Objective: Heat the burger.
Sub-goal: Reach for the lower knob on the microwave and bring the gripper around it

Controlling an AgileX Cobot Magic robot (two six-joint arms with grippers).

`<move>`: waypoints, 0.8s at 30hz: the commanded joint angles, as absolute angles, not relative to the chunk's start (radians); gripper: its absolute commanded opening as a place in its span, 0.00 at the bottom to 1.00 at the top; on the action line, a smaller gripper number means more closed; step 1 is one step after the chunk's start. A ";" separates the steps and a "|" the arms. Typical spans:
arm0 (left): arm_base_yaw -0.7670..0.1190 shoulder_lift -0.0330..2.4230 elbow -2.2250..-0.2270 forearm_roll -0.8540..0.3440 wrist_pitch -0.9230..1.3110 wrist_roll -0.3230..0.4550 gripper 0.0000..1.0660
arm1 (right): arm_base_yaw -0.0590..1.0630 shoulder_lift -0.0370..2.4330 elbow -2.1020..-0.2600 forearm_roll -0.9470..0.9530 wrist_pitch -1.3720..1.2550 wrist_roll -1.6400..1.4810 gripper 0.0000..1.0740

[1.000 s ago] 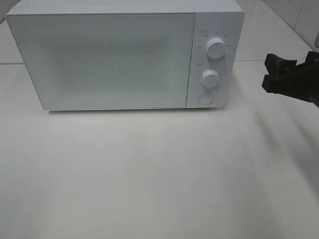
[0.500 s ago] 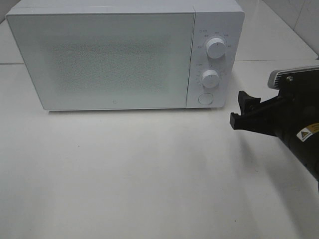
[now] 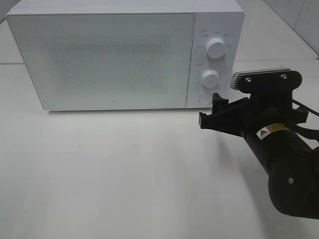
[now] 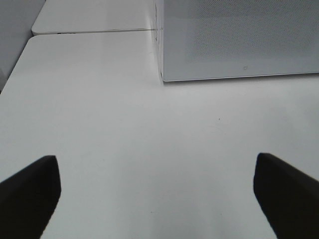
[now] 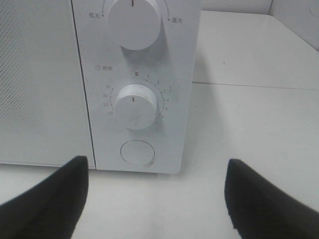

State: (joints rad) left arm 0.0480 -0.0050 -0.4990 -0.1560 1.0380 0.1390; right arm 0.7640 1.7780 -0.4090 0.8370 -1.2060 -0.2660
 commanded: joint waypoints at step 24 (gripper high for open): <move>0.052 -0.032 -0.497 -0.163 1.031 0.133 0.92 | 0.733 1.820 -0.548 0.834 -1.309 -0.290 0.69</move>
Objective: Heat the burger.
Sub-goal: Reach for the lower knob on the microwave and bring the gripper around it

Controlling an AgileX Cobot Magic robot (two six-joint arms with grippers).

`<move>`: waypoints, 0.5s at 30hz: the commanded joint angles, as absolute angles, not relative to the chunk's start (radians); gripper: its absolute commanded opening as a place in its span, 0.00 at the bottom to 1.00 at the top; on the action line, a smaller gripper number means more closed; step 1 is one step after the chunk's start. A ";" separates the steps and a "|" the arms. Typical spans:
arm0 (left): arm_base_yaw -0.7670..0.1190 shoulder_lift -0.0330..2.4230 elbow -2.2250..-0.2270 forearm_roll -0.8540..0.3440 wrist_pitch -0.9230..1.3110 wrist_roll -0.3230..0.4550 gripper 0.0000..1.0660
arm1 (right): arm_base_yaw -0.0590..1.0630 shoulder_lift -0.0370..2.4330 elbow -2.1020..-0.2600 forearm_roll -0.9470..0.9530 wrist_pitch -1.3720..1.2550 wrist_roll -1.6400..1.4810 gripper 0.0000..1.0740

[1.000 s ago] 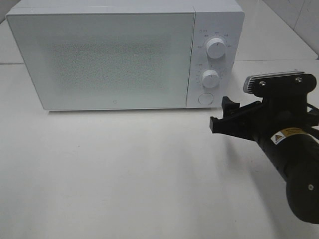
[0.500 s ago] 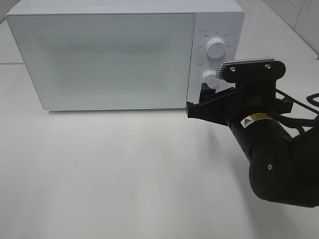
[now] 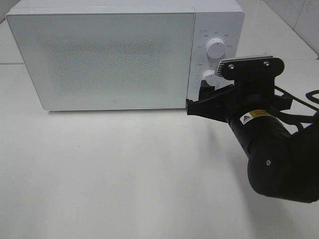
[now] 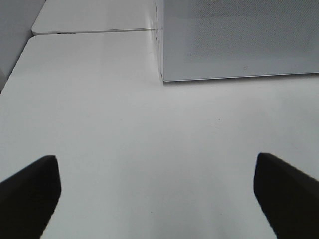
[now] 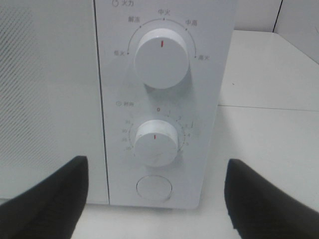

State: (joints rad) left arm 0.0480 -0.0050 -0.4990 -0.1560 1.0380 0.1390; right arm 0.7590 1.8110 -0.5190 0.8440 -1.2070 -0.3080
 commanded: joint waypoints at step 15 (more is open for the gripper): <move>0.052 -0.032 -0.497 -0.163 1.031 0.133 0.92 | 0.692 1.984 -0.682 0.787 -1.293 -0.287 0.69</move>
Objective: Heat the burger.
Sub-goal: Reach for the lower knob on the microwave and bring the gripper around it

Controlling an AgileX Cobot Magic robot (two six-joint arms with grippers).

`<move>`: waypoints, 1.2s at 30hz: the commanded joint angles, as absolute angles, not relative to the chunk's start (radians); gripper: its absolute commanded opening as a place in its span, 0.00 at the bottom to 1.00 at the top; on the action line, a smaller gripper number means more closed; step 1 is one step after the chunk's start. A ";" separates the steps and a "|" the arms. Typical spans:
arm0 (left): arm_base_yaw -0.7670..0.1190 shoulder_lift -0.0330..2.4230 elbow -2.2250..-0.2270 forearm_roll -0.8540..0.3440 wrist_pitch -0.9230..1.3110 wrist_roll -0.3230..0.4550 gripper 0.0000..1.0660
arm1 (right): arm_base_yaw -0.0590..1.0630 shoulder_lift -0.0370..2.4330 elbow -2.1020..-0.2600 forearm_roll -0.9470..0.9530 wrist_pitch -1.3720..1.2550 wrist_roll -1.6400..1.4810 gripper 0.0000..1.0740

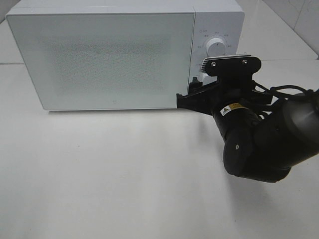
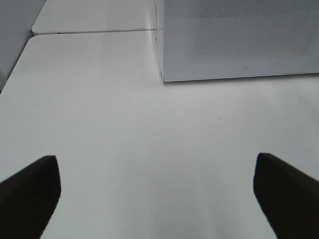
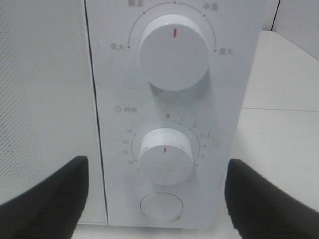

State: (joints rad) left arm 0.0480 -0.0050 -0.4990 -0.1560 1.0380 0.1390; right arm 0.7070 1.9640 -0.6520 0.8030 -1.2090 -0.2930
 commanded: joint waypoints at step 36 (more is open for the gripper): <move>0.052 -0.028 -0.497 -0.162 1.031 0.133 0.92 | 0.598 2.114 -0.824 0.707 -1.221 -0.234 0.67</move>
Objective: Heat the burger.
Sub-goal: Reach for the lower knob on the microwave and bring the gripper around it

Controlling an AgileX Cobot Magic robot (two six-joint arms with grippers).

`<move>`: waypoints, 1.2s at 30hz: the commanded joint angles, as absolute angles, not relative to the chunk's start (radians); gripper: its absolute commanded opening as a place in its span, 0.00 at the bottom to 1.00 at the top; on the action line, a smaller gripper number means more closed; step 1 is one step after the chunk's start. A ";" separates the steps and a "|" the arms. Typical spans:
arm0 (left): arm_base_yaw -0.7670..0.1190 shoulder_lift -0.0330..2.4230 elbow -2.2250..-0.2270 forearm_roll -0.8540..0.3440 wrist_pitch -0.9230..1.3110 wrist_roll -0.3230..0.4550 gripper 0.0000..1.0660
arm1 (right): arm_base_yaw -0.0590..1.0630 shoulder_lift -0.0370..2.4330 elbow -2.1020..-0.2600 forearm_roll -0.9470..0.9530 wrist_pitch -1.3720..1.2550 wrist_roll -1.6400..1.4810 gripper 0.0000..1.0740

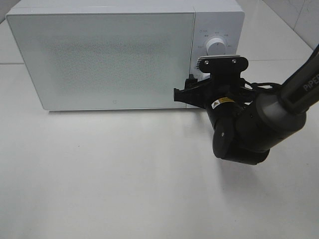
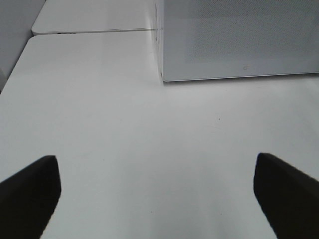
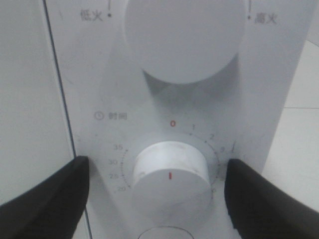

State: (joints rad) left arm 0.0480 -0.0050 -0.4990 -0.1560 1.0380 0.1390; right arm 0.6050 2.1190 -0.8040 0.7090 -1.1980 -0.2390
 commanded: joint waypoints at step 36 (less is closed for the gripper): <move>0.052 -0.028 -0.497 -0.162 1.031 0.133 0.92 | 0.598 2.102 -0.824 0.610 -1.360 0.015 0.00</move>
State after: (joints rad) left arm 0.0480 -0.0050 -0.4990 -0.1560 1.0380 0.1390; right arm 0.6040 2.1180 -0.8010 0.7000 -1.2010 -0.0410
